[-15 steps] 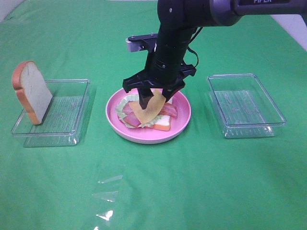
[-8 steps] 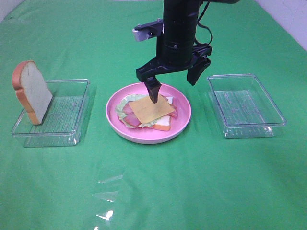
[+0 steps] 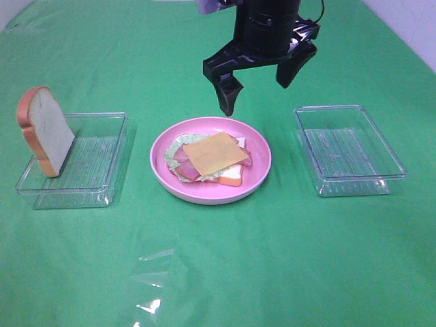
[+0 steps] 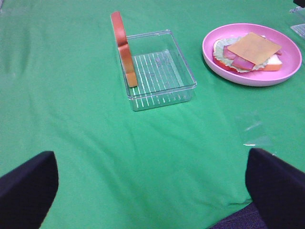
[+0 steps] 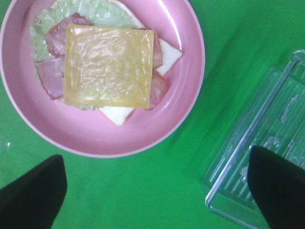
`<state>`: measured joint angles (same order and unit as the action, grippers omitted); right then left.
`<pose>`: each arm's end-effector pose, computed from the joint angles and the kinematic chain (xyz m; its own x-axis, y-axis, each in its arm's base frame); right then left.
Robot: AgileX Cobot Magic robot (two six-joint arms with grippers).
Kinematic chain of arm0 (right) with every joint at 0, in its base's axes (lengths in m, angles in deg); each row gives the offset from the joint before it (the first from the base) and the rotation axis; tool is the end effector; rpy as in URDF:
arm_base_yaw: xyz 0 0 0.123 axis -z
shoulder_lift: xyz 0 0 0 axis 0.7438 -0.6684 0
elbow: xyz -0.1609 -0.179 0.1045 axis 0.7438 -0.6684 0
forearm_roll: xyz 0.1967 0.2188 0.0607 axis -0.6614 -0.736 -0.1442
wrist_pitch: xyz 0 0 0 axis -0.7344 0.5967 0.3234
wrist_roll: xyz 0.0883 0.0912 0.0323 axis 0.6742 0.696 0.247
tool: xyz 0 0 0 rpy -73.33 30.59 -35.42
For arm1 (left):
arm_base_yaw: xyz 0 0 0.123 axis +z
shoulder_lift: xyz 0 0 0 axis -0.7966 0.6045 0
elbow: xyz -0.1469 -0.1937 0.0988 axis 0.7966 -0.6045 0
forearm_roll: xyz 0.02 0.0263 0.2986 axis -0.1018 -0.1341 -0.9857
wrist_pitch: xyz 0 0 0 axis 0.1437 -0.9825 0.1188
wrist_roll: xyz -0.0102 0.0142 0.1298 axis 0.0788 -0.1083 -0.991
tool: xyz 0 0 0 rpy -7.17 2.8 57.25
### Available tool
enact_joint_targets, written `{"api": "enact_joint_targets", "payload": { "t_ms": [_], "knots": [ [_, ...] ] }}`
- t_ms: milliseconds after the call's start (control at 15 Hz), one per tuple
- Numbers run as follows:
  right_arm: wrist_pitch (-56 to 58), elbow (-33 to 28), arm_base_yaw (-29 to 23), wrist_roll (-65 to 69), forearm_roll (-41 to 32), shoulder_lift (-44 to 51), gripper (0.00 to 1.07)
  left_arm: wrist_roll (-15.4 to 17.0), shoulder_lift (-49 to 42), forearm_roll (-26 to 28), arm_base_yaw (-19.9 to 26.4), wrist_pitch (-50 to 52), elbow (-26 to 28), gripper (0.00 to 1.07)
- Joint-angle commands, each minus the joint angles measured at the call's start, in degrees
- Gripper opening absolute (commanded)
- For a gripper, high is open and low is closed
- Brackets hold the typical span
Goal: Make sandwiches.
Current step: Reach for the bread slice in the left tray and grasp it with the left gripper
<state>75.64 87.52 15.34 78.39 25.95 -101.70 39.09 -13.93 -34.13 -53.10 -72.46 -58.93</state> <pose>0.4159 0.2497 0.1985 -0.7957 -0.5496 -0.2548 -0.5390 0.8343 -0.1164 0.0904 -0.0222 0.2909 -0.4284 0.0830 -0.8998 0.1888 0.9820 0.0007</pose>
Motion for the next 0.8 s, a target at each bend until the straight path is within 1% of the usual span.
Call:
{"api": "enact_joint_targets", "payload": {
  "t_ms": [67, 200, 267, 333, 800],
  "knots": [
    [6.8, -4.9, -0.1, -0.6, 0.0, 4.6, 0.99, -0.1, -1.0, 0.2, 0.2, 0.1, 0.0, 1.02],
    [6.8, -12.1, -0.1, -0.2, 0.0, 11.0, 0.99, -0.1, -1.0, 0.2, 0.2, 0.1, 0.0, 1.02],
    [6.6, -18.9, -0.1, -0.2, 0.0, 16.3, 0.99, -0.1, -0.9, 0.2, 0.2, 0.1, 0.0, 1.02],
    [6.6, -20.2, -0.1, -0.2, 0.0, 17.6, 0.99, -0.1, -0.9, 0.2, 0.2, 0.1, 0.0, 1.02],
    [5.8, -39.6, -0.1, 0.1, -1.0, 33.5, 0.99, -0.1, -0.9, 0.2, 0.2, 0.1, 0.0, 1.02]
  ]
}}
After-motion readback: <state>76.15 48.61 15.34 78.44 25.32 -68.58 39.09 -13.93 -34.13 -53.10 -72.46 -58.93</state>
